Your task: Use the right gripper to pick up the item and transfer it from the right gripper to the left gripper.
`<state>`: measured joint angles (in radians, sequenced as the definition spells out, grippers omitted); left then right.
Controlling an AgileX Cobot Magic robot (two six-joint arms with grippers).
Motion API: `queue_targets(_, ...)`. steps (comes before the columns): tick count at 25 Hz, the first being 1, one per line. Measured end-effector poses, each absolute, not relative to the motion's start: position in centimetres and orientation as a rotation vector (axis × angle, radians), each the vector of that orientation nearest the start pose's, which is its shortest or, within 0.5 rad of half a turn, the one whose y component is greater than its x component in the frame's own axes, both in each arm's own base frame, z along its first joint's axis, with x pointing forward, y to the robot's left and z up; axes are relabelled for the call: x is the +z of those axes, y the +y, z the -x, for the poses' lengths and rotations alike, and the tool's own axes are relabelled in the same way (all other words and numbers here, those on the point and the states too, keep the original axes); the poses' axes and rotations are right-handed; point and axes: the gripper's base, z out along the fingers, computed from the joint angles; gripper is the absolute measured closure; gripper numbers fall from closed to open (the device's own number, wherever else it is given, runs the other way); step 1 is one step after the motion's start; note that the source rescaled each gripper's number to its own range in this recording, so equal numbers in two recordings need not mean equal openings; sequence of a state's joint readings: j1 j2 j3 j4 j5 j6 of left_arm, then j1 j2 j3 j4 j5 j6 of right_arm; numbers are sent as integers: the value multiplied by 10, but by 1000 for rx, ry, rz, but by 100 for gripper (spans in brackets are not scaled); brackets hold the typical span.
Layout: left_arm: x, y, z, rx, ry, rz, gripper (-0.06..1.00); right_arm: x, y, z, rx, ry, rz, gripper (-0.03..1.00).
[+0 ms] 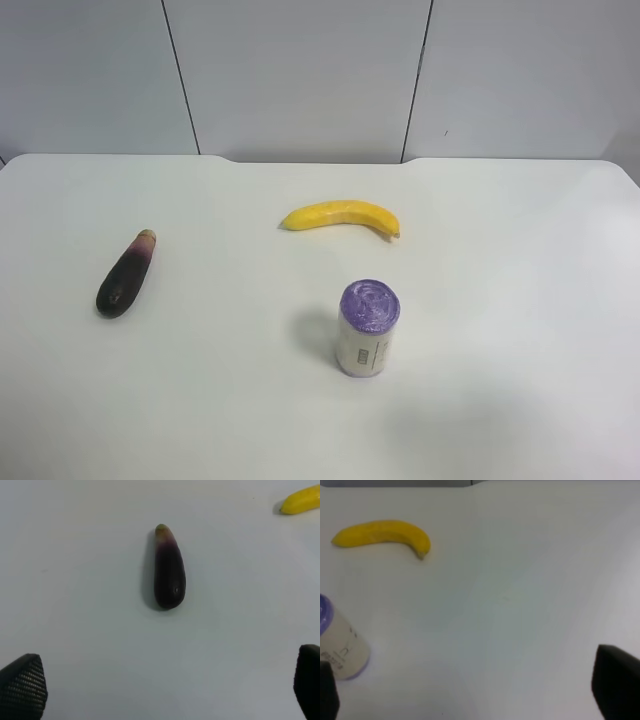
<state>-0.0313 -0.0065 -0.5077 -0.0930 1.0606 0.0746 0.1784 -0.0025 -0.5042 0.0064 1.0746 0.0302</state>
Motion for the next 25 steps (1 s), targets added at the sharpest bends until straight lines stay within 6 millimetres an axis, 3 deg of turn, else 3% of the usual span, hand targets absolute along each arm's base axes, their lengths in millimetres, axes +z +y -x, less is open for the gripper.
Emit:
queue_targets(10, 280, -7, 7, -84, 2023, -111, -5, 277, 0, 6, 54, 2052, 14, -3)
queue_targets(18, 280, -7, 7, -82, 2022, -104, -6, 277, 0, 6, 50, 2052, 9, -3)
queue_targets(25, 280, -8, 6, -12, 2023, 10, -6, 277, 0, 6, 50, 2052, 9, -3)
